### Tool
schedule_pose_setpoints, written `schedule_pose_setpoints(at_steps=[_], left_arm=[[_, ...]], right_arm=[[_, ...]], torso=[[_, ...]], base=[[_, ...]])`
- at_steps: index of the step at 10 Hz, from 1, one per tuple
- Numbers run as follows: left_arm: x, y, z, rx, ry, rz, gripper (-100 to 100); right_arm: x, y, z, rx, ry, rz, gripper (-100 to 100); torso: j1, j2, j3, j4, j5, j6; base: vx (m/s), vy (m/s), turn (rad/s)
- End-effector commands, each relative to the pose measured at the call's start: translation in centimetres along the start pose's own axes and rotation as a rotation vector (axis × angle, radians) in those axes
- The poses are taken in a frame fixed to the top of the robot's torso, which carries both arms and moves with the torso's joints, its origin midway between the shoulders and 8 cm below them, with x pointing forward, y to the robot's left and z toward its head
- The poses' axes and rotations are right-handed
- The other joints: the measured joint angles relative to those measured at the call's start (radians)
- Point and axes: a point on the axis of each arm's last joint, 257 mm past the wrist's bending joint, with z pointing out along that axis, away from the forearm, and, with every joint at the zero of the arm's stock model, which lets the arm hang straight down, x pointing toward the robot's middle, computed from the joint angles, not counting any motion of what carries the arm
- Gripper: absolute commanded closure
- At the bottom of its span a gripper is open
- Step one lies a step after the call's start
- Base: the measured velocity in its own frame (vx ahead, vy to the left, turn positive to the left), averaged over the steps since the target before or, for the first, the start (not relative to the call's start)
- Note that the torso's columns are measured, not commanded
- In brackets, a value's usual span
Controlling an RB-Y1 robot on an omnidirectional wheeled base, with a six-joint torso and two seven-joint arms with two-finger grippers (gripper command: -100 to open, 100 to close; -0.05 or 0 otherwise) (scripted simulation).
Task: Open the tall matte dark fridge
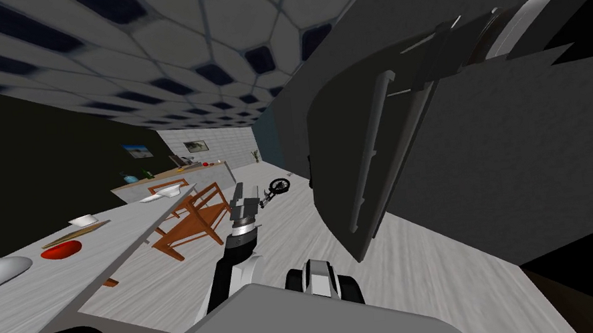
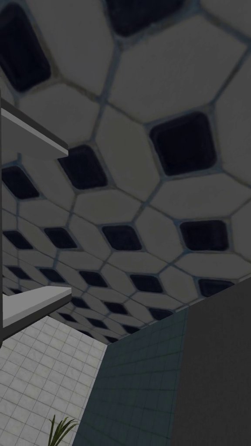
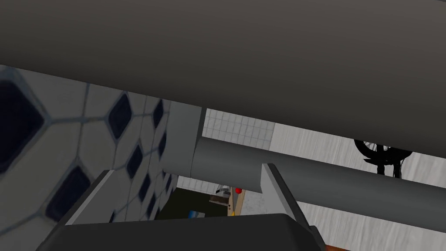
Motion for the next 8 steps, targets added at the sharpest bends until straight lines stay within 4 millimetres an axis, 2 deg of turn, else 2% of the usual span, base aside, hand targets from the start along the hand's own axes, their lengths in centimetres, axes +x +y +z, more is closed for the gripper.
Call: schedule_pose_setpoints(at_steps=[1,3,8], left_arm=[[0.0,0.0,0.0,0.0,0.0,0.0,0],[0.0,0.0,0.0,0.0,0.0,0.0,0],[0.0,0.0,0.0,0.0,0.0,-0.001,0]], right_arm=[[1.4,0.2,-0.3,-0.008,0.04,-0.004,100],[2.1,0.3,-0.5,-0.011,0.06,-0.006,100],[5.4,0.6,-1.5,-0.026,0.159,-0.02,100]], torso=[[-0.002,0.001,0.001,0.001,-0.001,0.002],[0.011,0.005,0.005,0.002,0.004,0.0],[0.001,0.001,0.001,0.002,0.001,0.0]], base=[[-0.014,0.238,-0.136],[0.01,0.313,-0.11],[-0.035,0.345,-0.099]])
